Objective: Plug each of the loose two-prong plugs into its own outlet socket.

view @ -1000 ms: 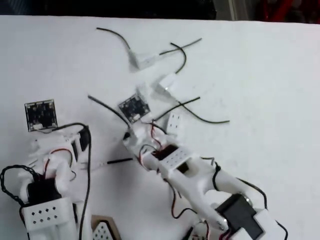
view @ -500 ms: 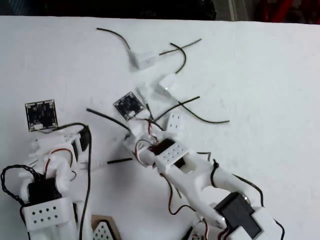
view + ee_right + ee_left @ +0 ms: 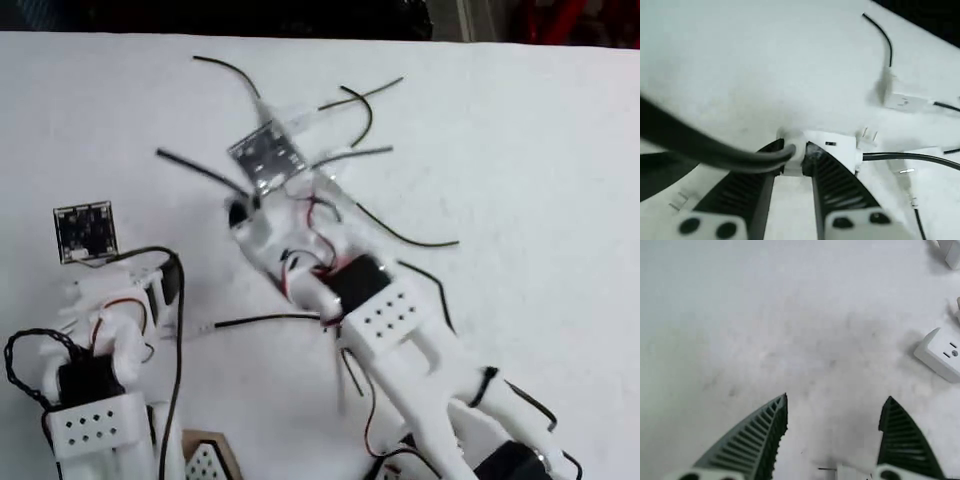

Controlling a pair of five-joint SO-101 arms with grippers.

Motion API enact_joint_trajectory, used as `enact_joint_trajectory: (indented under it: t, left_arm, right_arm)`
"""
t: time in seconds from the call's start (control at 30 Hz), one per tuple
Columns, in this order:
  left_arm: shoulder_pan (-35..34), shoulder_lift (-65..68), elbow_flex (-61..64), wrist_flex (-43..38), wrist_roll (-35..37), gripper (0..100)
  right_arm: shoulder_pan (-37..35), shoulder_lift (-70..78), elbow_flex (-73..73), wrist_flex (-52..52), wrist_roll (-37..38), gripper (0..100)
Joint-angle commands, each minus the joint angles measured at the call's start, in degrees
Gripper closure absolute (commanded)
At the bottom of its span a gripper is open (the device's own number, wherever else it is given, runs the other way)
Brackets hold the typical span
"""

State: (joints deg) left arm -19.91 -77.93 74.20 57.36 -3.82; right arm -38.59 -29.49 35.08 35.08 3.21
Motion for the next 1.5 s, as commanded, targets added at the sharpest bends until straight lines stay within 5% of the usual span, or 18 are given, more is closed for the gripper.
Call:
enact_joint_trajectory:
  t: [0.0,0.37,0.63,0.9,1.17,1.47]
  left_arm:
    - [-0.4,-0.5,-0.4,-1.3,0.2,71]
    - [-0.4,-0.6,-0.2,-1.3,0.1,71]
    - [-0.4,-0.6,-0.1,-1.3,0.3,71]
    - [-0.4,-0.6,0.0,-1.3,0.3,71]
    - [-0.4,-0.6,0.0,-1.3,0.4,71]
    - [-0.4,-0.6,0.0,-1.3,0.2,71]
  right_arm:
    - [6.1,-2.5,-4.2,-0.2,0.9,98.1]
    - [28.0,14.0,-4.4,-14.5,0.4,98.1]
    - [34.6,28.2,-4.5,-29.3,0.8,98.1]
    - [34.3,31.1,-10.3,-20.4,0.8,81.4]
    - [30.5,20.9,-12.5,-4.2,0.4,91.1]
    - [14.9,14.9,-12.5,10.9,0.3,92.1]
